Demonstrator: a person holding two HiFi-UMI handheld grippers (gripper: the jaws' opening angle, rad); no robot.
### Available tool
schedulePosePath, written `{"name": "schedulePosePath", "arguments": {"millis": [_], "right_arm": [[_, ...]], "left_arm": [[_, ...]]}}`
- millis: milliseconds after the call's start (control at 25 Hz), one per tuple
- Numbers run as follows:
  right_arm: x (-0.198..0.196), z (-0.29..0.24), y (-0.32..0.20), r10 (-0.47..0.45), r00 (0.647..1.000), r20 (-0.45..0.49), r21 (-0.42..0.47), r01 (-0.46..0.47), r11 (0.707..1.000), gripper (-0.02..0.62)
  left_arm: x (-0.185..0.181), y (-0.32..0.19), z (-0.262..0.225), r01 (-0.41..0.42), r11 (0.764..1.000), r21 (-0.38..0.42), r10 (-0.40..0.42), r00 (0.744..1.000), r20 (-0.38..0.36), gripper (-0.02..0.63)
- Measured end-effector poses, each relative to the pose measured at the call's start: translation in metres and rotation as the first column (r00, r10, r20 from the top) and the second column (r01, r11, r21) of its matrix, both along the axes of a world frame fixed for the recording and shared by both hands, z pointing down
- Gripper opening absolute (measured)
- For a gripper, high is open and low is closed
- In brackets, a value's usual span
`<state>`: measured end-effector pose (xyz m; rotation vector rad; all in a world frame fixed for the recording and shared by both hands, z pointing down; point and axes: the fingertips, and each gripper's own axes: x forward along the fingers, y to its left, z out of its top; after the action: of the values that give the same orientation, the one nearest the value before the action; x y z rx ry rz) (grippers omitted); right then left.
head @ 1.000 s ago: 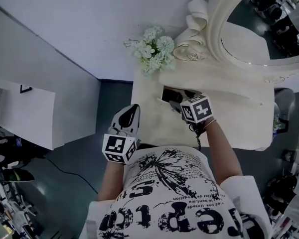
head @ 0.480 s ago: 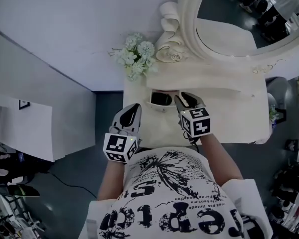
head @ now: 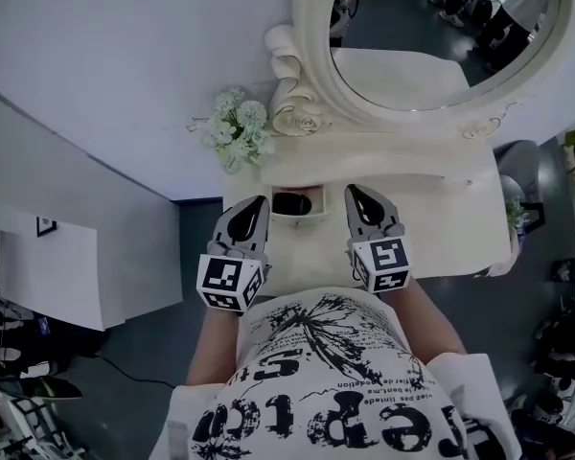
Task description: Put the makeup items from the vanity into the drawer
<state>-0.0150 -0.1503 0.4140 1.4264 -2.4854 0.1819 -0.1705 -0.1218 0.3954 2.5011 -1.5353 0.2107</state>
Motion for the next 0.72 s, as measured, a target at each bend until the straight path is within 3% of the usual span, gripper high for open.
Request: {"name": "schedulePosePath", "arguments": {"millis": [320,720], "right_arm": [[0.009,-0.014,0.009,-0.061,0.998,0.025,0.078,0.059,0.995,0.017],[0.011,-0.01,-0.005,-0.073,0.996,0.048,0.05,0.071,0.996,0.017]], "left_arm": [[0.011,-0.009,-0.015,0.007,0.999,0.041,-0.008,1.0,0.014,0.019],[0.008,-0.009,-0.012,0.037,0.999,0.035,-0.038,0.999,0.01,0.02]]}}
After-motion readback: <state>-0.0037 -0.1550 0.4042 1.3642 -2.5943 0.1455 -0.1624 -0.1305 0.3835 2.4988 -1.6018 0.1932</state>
